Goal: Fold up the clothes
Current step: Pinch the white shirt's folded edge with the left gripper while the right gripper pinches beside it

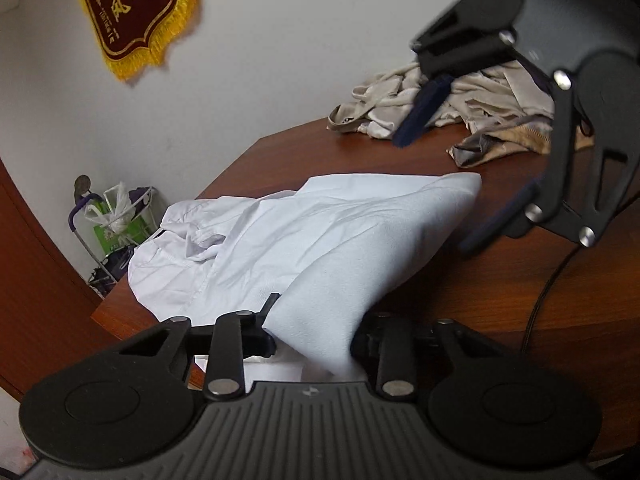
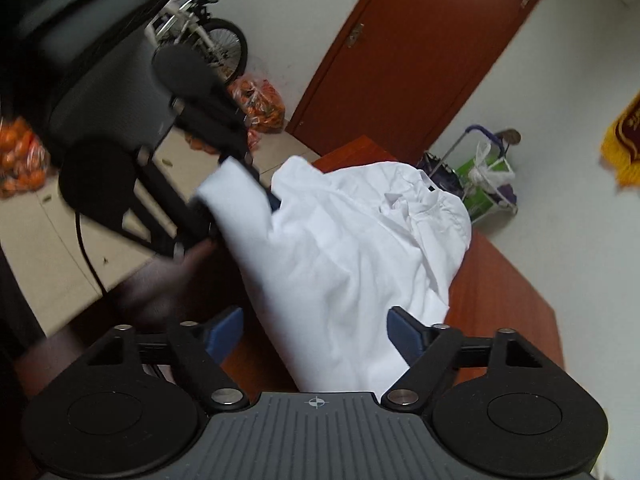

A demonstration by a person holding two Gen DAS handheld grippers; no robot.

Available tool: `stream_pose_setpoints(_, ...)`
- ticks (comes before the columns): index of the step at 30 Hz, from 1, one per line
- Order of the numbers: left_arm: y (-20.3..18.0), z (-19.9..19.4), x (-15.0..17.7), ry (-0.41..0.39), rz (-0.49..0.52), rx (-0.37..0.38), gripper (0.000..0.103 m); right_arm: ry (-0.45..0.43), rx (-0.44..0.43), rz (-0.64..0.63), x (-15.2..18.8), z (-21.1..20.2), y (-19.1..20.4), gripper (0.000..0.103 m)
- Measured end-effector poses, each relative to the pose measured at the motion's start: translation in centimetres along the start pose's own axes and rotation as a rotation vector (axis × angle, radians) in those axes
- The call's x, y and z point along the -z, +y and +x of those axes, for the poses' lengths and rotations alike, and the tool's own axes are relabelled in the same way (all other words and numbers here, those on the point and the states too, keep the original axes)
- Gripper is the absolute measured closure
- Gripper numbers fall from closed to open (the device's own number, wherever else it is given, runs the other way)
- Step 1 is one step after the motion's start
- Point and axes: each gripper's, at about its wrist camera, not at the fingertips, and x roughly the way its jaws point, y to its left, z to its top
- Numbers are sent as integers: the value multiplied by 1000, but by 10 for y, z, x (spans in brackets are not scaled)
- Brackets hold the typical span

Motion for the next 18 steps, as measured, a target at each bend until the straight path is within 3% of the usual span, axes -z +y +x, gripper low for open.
stream_pose_setpoints(4, 14, -7, -6, -16, -58, 22, 73, 25, 28, -173, 21, 10, 5, 23)
stream_pose_setpoints(6, 19, -10, -7, -19, -75, 31, 74, 31, 35, -216, 26, 18, 2, 36)
stream_pose_setpoints(8, 21, -15, -5, -16, -79, 44, 76, 52, 13, -229, 25, 24, -4, 77)
stream_pose_setpoints(11, 24, -27, 0, -21, -99, 64, 79, 33, -44, -130, 15, 16, -17, 89)
stream_pose_setpoints(14, 30, -44, 4, -13, -160, 125, 79, 28, -78, -77, 7, -3, -14, 90)
stream_pose_setpoints(18, 33, -80, 11, 8, -194, 262, 79, 35, -166, 3, -2, -37, -2, 90)
